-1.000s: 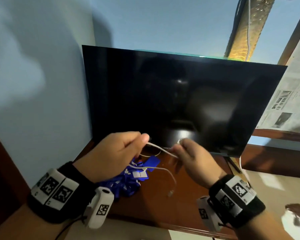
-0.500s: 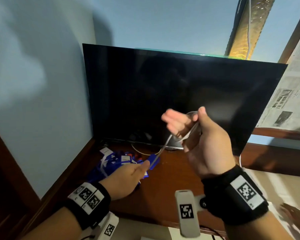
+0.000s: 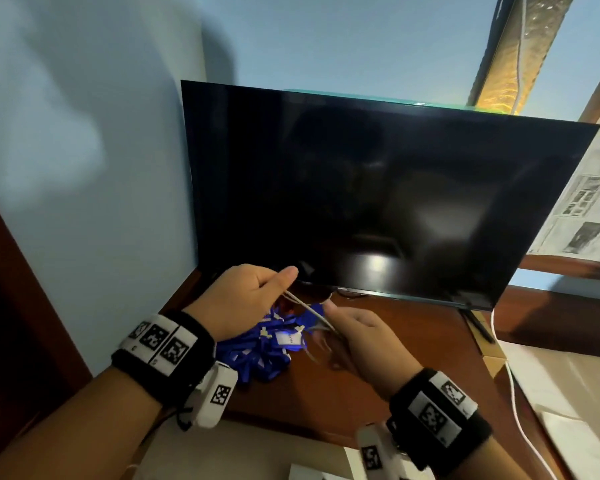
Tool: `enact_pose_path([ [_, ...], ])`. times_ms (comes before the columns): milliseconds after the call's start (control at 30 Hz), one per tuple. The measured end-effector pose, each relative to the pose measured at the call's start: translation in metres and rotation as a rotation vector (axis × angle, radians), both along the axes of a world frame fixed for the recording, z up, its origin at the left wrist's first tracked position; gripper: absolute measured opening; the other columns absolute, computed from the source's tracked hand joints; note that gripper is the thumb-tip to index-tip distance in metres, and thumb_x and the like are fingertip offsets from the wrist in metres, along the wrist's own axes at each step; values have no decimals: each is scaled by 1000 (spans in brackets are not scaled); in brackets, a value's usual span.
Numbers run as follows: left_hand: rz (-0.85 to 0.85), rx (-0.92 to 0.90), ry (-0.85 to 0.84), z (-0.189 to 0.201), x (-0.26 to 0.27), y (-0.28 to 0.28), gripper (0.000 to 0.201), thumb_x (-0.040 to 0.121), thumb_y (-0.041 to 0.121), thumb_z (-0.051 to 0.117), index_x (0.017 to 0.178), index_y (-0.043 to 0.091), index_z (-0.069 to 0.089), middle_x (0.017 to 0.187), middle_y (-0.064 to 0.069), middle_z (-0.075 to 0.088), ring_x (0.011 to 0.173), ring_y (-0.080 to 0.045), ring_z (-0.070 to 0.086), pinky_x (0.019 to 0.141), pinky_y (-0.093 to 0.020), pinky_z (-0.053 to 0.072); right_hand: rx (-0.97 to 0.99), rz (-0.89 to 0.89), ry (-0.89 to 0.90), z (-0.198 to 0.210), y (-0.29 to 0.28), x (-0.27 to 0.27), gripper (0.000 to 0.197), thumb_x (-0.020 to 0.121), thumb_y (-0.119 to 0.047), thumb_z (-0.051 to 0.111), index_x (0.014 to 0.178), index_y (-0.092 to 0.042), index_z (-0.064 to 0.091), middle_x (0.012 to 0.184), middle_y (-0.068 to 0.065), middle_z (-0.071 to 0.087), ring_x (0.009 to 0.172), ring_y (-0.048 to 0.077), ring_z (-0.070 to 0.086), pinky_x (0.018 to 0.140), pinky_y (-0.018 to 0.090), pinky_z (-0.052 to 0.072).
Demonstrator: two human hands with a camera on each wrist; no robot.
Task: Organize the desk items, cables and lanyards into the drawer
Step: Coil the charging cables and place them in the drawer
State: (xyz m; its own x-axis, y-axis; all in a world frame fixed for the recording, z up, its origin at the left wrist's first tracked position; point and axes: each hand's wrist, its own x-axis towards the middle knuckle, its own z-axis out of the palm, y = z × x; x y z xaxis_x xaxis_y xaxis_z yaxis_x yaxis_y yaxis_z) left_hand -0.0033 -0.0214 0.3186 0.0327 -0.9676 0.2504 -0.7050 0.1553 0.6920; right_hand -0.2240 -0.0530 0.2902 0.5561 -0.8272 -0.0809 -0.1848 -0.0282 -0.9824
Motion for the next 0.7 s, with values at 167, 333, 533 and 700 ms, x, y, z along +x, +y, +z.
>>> enact_pose_path([
  [167,14,161,105,-42,2,-11,59,102,64,40,61,22,38,52,5,32,47,-11,32,55,-35,32,182,50,-528,43,17,8,41,102,-40,53,73,-11,57,41,-2,25,34,15,21,51,38,22],
  [333,-34,251,209,-77,-15,7,59,101,68,36,62,24,37,57,1,29,49,-13,28,57,-38,29,174,-113,-674,70,7,1,40,107,-37,44,75,-14,50,56,2,39,42,15,31,68,37,44],
  [533,-179,203,24,-54,-38,34,59,99,67,31,66,21,48,57,4,41,53,-8,40,55,-22,35,143,-279,-734,60,-1,-4,29,111,-30,37,118,-3,47,114,19,76,110,26,73,105,40,47],
  [700,-276,-27,-267,-19,-40,43,54,104,64,30,69,29,51,63,6,52,63,-12,53,59,-20,38,-397,-360,-83,19,-16,-3,22,108,-31,46,104,-9,43,109,1,77,63,7,63,58,23,49],
])
